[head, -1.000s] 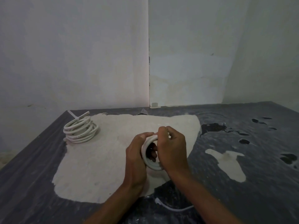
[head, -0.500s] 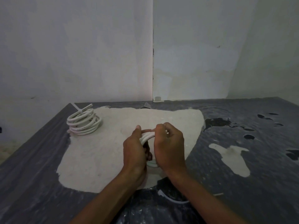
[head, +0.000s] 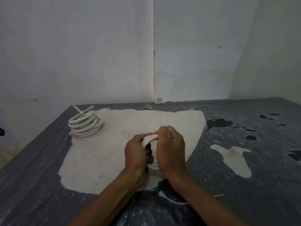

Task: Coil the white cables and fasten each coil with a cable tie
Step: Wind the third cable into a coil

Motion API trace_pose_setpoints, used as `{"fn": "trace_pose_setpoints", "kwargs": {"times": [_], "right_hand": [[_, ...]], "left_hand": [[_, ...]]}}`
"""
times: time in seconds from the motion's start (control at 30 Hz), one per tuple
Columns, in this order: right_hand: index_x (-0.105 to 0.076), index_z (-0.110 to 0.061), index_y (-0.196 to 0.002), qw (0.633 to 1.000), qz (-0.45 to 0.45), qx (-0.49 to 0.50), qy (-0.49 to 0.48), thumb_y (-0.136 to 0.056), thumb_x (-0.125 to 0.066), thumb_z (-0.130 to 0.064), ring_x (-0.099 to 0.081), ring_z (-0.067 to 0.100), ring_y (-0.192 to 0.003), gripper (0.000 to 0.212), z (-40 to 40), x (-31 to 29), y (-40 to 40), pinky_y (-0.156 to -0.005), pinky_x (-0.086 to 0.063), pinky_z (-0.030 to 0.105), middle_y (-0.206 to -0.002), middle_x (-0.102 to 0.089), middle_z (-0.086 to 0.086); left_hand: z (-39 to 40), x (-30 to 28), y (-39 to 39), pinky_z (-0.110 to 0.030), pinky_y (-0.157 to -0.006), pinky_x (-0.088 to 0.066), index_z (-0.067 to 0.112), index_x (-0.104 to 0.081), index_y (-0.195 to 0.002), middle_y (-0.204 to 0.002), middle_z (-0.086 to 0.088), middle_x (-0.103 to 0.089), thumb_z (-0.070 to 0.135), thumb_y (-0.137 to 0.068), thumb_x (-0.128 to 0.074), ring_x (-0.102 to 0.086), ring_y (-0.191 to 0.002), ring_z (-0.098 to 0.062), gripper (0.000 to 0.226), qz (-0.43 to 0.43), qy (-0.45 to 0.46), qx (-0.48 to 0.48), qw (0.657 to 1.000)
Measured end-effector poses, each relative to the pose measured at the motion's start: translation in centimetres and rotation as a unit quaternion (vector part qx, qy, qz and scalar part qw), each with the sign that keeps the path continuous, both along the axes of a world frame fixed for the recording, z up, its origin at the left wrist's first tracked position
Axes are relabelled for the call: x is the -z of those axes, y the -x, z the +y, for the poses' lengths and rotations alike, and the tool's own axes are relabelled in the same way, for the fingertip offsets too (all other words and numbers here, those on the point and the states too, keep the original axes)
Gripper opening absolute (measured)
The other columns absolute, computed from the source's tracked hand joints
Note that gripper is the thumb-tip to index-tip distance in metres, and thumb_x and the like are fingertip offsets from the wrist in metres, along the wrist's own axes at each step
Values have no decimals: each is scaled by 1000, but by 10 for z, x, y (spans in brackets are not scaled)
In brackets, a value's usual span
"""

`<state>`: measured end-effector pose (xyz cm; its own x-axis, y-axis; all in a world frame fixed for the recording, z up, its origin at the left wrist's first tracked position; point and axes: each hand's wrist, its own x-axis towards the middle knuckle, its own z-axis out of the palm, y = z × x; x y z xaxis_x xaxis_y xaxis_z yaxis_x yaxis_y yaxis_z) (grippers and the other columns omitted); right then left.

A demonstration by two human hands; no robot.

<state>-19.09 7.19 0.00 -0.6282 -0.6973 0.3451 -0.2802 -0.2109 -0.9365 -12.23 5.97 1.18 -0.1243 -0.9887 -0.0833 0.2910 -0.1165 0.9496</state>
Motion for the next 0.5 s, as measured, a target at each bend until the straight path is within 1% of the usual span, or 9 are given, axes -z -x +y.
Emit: {"fn": "trace_pose_setpoints", "kwargs": {"times": [0.07,0.13,0.2,0.23,0.3,0.37,0.43,0.5], "right_hand": [[-60,-7,-74,1000,-4,-27,-12,-90,-43,-35,-49,4,-53,36,0,-3,2,-52,-42,17,-61,-56,0],[-60,-3,-78,996,-14,-73,-41,-96,-46,-28,-48,7,-57,34,0,-5,6,-58,-42,24,-65,-54,3],[-62,-6,-83,991,-19,-113,-70,-97,-46,-34,-49,12,-61,36,-1,-6,11,-60,-41,30,-68,-56,4],[-63,-9,-84,989,-17,-127,-80,-97,-45,-39,-49,13,-61,37,-1,-6,12,-59,-40,31,-68,-56,2],[-63,-13,-86,986,-14,-143,-86,-97,-44,-43,-49,12,-58,37,-2,-6,13,-58,-40,30,-64,-56,-2],[-64,-14,-88,985,-17,-151,-86,-98,-43,-43,-53,10,-58,37,-1,-6,13,-58,-42,26,-67,-59,-2],[-64,-15,-93,982,-22,-165,-88,-98,-43,-47,-60,12,-66,38,0,-6,14,-62,-45,24,-80,-66,0],[-64,-19,-97,979,-29,-180,-87,-92,-44,-54,-65,15,-77,41,0,-7,18,-67,-46,24,-90,-69,0]], "left_hand": [[-2,-1,1,-23,-44,-42,12,-68,-75,-56,-7,-59,16,-95,-39,-52,-47,-16,36,-1,-7,-13,1000],[-5,3,2,-25,-45,-36,12,-67,-74,-55,-7,-50,17,-95,-38,-44,-47,-14,36,-12,-13,-20,1000],[-8,7,2,-24,-43,-34,10,-68,-75,-51,-3,-47,17,-96,-37,-41,-44,-11,38,-22,-11,-17,1000],[-9,8,1,-23,-42,-34,9,-68,-76,-50,-3,-47,17,-96,-36,-40,-42,-10,38,-25,-10,-15,1000],[-11,9,-1,-24,-42,-34,8,-68,-76,-47,-1,-47,18,-96,-35,-40,-40,-9,39,-30,-4,-6,1000],[-14,12,-2,-23,-43,-35,9,-68,-76,-44,2,-48,18,-96,-34,-42,-40,-8,41,-41,9,0,999],[-15,13,-2,-21,-42,-37,10,-67,-74,-46,3,-52,18,-96,-34,-45,-41,-7,41,-49,25,2,998],[-17,13,-2,-23,-42,-35,12,-68,-69,-49,1,-54,17,-95,-35,-45,-42,-7,43,-49,36,2,998]]}}
